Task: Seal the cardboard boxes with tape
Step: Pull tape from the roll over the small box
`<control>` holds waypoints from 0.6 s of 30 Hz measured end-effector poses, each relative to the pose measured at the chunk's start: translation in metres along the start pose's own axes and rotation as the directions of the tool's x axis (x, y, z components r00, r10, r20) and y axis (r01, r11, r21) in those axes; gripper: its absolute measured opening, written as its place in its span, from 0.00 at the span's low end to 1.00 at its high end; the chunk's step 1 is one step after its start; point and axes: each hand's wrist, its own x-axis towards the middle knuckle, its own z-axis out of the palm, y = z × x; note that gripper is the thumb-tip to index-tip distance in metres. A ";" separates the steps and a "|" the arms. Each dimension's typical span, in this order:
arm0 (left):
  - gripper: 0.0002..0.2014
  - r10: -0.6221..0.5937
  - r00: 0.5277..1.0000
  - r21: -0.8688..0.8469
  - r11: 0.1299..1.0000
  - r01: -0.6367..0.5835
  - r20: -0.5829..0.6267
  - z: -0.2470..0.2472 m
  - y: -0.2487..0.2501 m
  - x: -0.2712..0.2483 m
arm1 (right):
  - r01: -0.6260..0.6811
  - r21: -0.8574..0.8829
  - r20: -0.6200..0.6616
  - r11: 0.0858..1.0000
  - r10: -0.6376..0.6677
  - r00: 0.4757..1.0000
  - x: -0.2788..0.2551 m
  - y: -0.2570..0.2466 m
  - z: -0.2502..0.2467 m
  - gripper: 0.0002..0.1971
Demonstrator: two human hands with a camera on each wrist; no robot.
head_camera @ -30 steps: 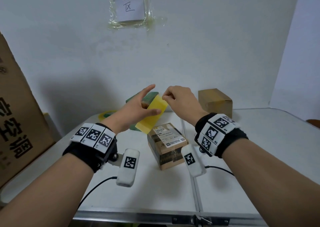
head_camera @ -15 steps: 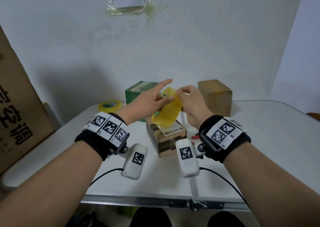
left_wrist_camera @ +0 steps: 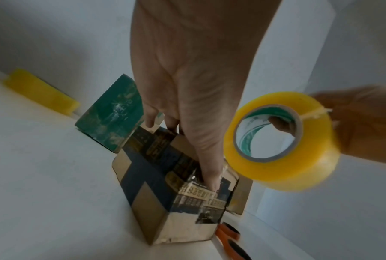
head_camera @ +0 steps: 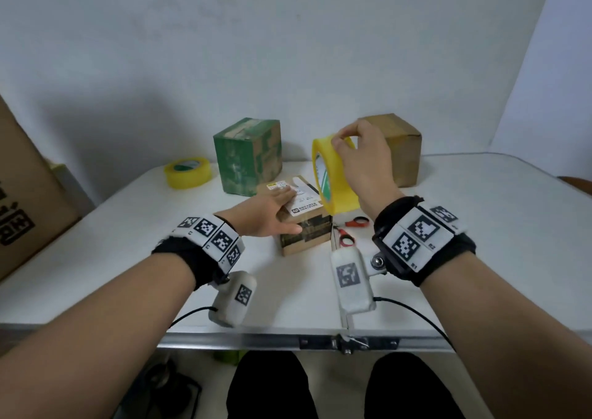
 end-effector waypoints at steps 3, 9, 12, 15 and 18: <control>0.44 -0.042 0.999 -0.065 0.997 0.041 -0.019 -0.001 0.000 0.010 | -0.012 -0.041 0.023 0.999 0.013 1.000 0.001 0.002 -0.005 0.02; 0.45 -0.103 0.995 -0.093 0.990 0.101 -0.015 0.000 0.006 0.025 | -0.010 -0.117 0.160 0.993 0.028 0.987 -0.002 0.004 -0.015 0.02; 0.36 -0.103 0.994 -0.165 0.981 0.097 -0.031 -0.014 0.012 0.021 | -0.029 -0.153 0.272 0.988 0.070 0.960 -0.007 0.007 -0.016 0.05; 0.19 -0.186 0.940 -0.583 0.812 -0.017 -0.287 -0.041 0.023 0.008 | -0.052 -0.181 0.325 0.982 0.110 0.939 -0.013 0.012 -0.015 0.04; 0.12 -0.163 0.946 -0.834 0.528 -0.157 -0.282 -0.060 0.037 -0.005 | -0.119 -0.171 0.371 0.978 0.176 0.912 -0.019 0.016 -0.011 0.05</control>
